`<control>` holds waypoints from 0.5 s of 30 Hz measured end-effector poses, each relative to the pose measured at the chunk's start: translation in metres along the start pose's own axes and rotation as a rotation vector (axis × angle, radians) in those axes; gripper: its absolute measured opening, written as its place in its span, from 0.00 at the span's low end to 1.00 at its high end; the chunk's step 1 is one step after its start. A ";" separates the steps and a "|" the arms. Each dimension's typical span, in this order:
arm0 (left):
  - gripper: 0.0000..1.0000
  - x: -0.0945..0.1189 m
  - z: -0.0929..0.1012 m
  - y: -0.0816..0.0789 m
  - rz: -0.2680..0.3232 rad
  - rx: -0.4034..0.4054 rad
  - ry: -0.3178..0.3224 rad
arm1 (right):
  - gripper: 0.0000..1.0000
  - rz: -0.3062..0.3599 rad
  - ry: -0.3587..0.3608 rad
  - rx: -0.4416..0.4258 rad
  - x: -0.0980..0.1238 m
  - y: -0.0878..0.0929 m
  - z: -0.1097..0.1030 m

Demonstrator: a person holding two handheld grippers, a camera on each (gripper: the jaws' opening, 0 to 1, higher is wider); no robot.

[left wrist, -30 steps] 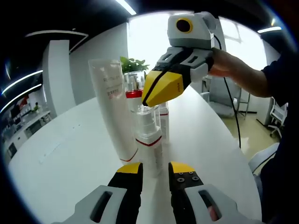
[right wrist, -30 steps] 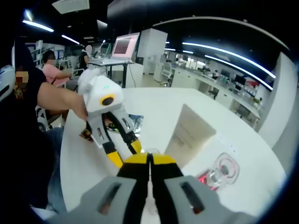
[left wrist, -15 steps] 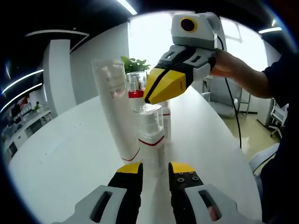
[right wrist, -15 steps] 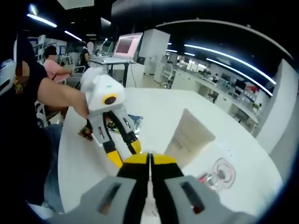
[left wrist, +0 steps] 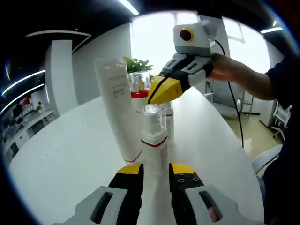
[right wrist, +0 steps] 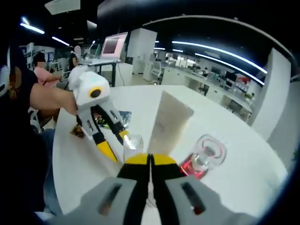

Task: Arrange the skincare products in the storage area until every visible bottle or jar stands upright without overlapping.

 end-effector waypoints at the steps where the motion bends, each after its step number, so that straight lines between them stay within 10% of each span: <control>1: 0.21 -0.001 -0.001 0.000 -0.002 0.000 -0.002 | 0.00 -0.007 0.000 -0.002 -0.001 0.001 0.001; 15: 0.21 -0.001 -0.003 0.000 -0.011 0.005 -0.018 | 0.00 -0.013 -0.011 0.022 -0.005 -0.005 -0.003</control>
Point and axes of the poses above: the point that each gripper's makers call its tool centre point, and the gripper's own axes: x roughly backward along the fingers, z roughly to its right, y roughly out of its underside, the point moved 3 cm from there along x, roughly backward along the fingers, and after that the axes turned 11 degrees about -y, right-handed, at the moved point
